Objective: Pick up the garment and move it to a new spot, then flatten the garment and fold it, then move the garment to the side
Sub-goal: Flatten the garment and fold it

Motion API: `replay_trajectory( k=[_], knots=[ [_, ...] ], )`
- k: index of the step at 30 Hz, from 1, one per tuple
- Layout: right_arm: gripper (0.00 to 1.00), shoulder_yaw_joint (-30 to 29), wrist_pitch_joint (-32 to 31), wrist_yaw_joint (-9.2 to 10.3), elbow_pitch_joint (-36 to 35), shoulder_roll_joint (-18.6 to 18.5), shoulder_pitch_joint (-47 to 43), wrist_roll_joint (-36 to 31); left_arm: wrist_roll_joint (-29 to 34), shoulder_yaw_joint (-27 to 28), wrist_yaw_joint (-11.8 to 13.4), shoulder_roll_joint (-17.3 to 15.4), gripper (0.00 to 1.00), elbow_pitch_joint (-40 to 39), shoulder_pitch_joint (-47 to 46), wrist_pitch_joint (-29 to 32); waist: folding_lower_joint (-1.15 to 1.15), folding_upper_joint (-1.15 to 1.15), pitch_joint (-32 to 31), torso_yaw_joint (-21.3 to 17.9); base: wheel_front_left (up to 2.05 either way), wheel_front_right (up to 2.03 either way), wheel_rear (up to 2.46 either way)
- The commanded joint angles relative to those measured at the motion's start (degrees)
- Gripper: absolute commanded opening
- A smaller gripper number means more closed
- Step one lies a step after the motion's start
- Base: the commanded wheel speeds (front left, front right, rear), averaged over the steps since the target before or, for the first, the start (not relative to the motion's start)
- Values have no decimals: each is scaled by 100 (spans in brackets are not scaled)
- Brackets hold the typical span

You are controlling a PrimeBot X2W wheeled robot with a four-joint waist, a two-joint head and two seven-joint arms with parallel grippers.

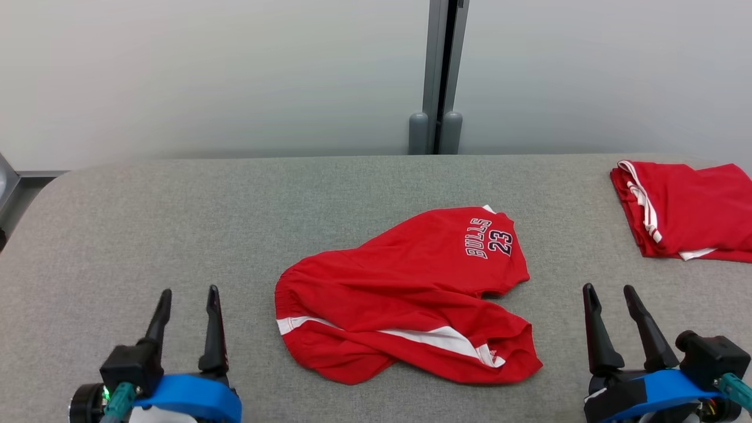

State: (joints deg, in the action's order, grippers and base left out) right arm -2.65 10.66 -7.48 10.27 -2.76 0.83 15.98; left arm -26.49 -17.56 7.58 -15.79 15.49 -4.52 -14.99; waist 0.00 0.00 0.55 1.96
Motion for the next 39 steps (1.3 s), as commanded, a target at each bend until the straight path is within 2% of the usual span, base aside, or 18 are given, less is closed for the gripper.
replay_trajectory(
  k=[1, 7, 22, 34, 39],
  knots=[
    [100, 16, -20, -3, 11, -23, -75, 28, 85, 42, -74, 31, 100, -50, 116, -20, 0, 0, -37, -6, 0, 0, 0],
    [100, 145, -68, -3, 76, -23, -160, 45, 245, 199, -393, 117, 100, 122, 424, -23, 0, 0, -146, 33, 0, 0, 0],
    [100, 159, -180, -3, 125, -23, -262, 55, 575, 487, -551, 213, 100, 188, 406, -24, 0, 0, -152, 4, 0, 0, 0],
    [100, 212, -179, -3, 104, -23, -225, 42, 635, 479, -668, 315, 100, 314, 291, -25, 0, 0, -87, -33, 0, 0, 0],
    [100, 288, -186, -3, 72, -22, -118, 37, 531, 376, -801, 420, 100, 532, 59, 125, 0, 0, 43, -89, 0, 0, 0]
  ],
)
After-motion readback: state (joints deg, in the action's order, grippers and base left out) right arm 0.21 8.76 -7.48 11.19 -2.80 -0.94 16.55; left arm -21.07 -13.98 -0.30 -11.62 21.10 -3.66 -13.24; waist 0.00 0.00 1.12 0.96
